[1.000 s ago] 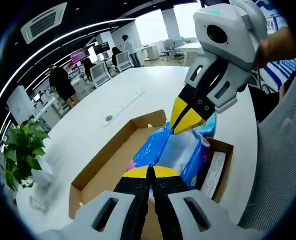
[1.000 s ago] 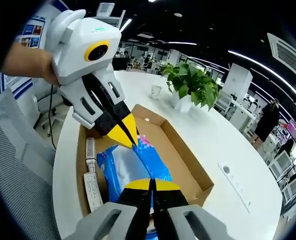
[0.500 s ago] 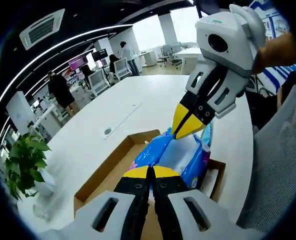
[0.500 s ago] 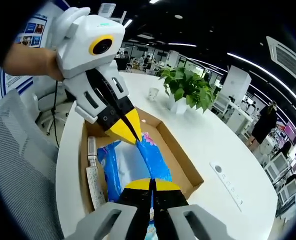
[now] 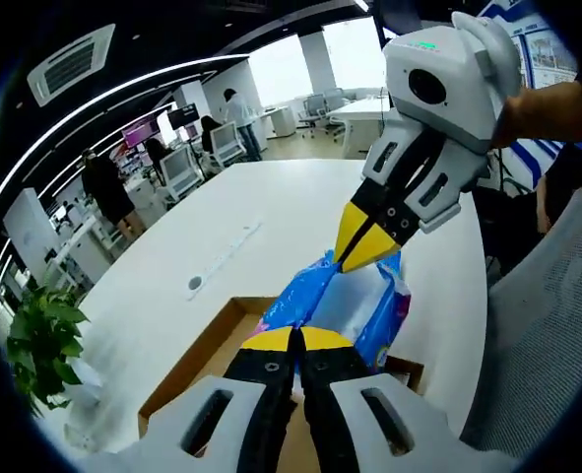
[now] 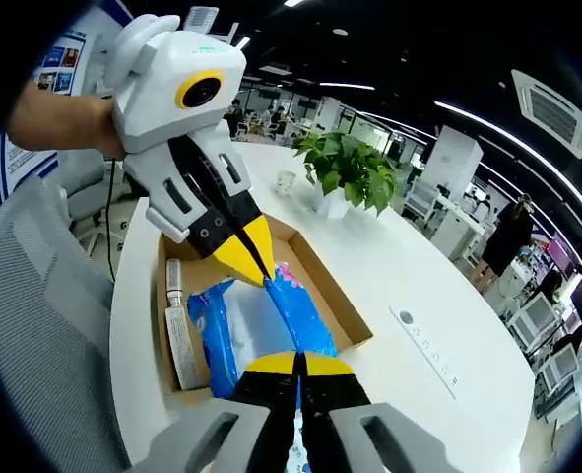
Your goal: Operate the shoe box by opening the lid, removing the specified soft item, and placing it in the target area until the item is outside and the box remains undamaged.
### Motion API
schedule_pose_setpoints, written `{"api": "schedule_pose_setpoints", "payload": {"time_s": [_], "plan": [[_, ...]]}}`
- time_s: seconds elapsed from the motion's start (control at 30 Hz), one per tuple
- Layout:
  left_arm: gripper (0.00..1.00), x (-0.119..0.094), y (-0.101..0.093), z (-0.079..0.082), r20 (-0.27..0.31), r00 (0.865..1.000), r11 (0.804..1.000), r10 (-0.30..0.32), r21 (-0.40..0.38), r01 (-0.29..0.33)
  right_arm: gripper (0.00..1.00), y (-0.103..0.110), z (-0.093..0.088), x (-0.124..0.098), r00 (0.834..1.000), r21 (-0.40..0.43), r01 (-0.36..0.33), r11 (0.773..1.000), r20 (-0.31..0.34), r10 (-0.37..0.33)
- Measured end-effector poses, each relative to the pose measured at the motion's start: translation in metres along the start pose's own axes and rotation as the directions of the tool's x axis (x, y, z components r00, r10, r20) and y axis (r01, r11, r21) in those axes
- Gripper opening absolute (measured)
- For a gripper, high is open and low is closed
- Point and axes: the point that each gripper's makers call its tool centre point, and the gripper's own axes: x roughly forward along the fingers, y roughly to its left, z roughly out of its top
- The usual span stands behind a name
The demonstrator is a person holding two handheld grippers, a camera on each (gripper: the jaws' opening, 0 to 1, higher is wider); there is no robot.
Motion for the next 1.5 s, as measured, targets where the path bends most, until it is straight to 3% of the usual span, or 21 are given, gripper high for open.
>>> {"api": "schedule_pose_setpoints", "payload": {"time_s": [0.9, 1.5], "plan": [[0.00, 0.068, -0.051, 0.060, -0.001, 0.992, 0.990, -0.128, 0.052, 0.128, 0.00, -0.050, -0.069, -0.058, 0.993, 0.053, 0.090, 0.995, -0.079, -0.085], [0.00, 0.112, -0.077, 0.084, -0.011, 0.979, 0.976, -0.205, 0.070, 0.205, 0.00, -0.081, -0.111, -0.081, 0.984, 0.091, 0.138, 0.986, -0.124, -0.127]]}}
